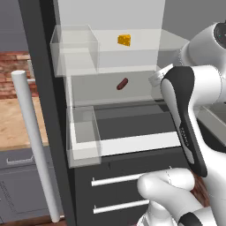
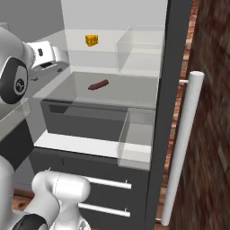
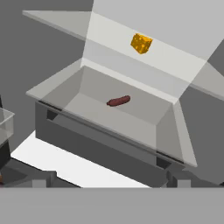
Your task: Retrieve the sausage and cheese from the fridge and place them on the cutting board on the counter.
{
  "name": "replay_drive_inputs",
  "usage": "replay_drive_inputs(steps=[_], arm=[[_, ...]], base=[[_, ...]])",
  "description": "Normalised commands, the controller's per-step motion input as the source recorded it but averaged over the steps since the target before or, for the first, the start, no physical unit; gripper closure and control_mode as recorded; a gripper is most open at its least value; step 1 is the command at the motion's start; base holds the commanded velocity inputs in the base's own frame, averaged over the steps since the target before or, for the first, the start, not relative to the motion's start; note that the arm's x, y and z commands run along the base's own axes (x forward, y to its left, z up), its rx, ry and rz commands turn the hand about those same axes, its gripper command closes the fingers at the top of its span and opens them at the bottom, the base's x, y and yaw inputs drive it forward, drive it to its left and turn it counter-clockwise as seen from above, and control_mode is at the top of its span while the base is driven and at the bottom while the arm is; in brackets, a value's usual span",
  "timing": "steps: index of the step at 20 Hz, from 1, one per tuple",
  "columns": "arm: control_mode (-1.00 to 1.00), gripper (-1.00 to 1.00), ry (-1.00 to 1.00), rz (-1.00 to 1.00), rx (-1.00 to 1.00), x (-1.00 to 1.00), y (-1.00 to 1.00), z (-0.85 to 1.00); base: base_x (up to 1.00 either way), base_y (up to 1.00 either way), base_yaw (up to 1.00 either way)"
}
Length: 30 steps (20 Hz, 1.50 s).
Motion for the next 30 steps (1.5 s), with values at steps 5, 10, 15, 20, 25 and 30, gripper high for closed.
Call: replay_drive_inputs(steps=[5,10,15,20,25,30], arm=[[1.00,-1.00,0.00,0.00,0.00,0.00,0.00,0.00],[1.00,-1.00,0.00,0.00,0.00,0.00,0.00,0.00],[1.00,-1.00,0.00,0.00,0.00,0.00,0.00,0.00],[1.00,-1.00,0.00,0.00,0.00,0.00,0.00,0.00],[-1.00,-1.00,-0.03,0.07,0.00,0.01,0.00,0.28],[-1.00,-1.00,-0.01,0.04,0.00,0.12,0.00,0.26]], base=[[0.70,0.00,0.00],[0.57,0.00,0.00],[0.45,0.00,0.00],[0.41,0.00,0.00],[0.00,0.00,0.00],[0.00,0.00,0.00]])
